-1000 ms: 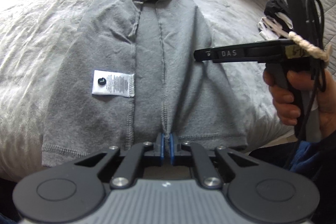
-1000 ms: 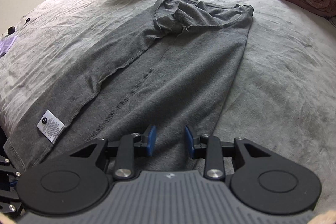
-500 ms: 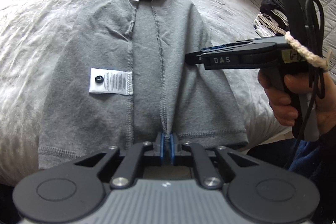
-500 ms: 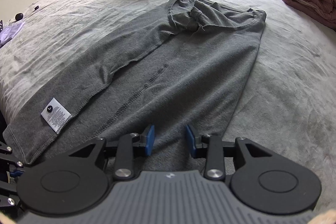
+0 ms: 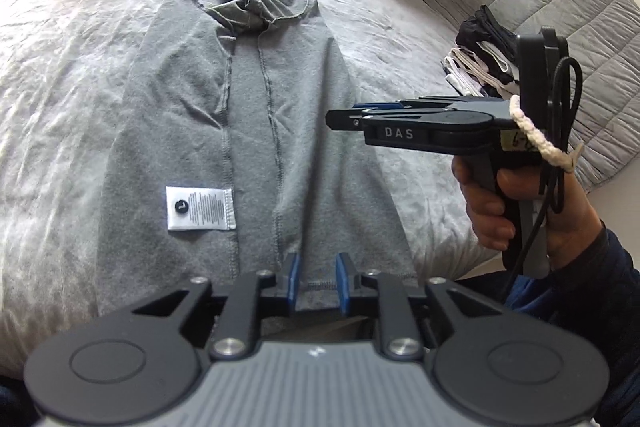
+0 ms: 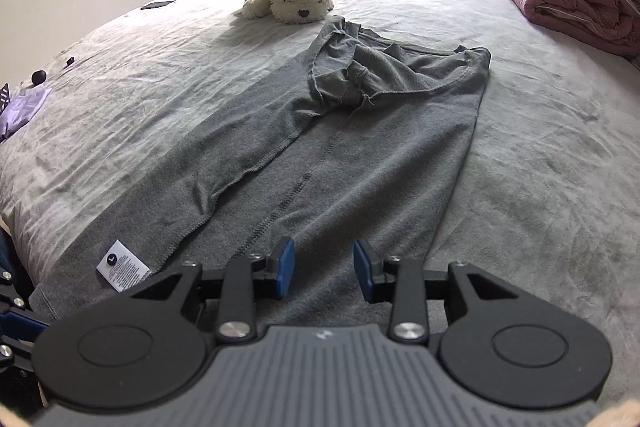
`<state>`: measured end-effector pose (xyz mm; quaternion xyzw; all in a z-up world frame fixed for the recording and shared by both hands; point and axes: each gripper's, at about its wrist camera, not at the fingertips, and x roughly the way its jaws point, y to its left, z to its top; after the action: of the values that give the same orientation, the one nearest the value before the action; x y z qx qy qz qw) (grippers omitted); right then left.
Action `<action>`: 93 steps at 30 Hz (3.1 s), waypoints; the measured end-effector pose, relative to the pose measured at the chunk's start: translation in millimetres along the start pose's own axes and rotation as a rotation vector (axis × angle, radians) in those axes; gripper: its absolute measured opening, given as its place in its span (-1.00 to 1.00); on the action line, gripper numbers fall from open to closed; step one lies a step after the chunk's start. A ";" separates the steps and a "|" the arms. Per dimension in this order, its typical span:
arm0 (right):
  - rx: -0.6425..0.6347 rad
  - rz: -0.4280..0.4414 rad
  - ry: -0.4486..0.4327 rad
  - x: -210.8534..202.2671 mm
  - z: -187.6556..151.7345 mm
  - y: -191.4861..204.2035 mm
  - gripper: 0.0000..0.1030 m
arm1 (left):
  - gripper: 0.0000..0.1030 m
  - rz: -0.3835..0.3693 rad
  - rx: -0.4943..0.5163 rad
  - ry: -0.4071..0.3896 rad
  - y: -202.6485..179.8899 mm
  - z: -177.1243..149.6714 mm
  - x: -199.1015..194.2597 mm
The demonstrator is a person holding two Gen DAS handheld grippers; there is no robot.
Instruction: Fold clothes
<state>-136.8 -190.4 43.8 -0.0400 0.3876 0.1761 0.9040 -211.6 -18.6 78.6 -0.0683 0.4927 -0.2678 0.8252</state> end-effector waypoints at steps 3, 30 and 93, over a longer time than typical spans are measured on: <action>0.024 -0.021 0.001 5.4 4.4 -6.6 -0.28 | -0.49 0.012 0.008 0.001 3.3 18.8 8.1; -0.010 0.083 0.037 27.7 2.9 24.5 -0.26 | 0.29 0.179 -0.205 -0.178 70.3 237.6 149.3; 0.139 0.069 0.095 21.3 13.7 -30.1 -0.62 | -0.22 0.012 -0.119 -0.058 57.1 57.4 66.2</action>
<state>-103.3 -209.6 36.1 0.0278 0.4424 0.1778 0.8786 -116.9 -12.6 34.7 -0.1220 0.4838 -0.2312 0.8352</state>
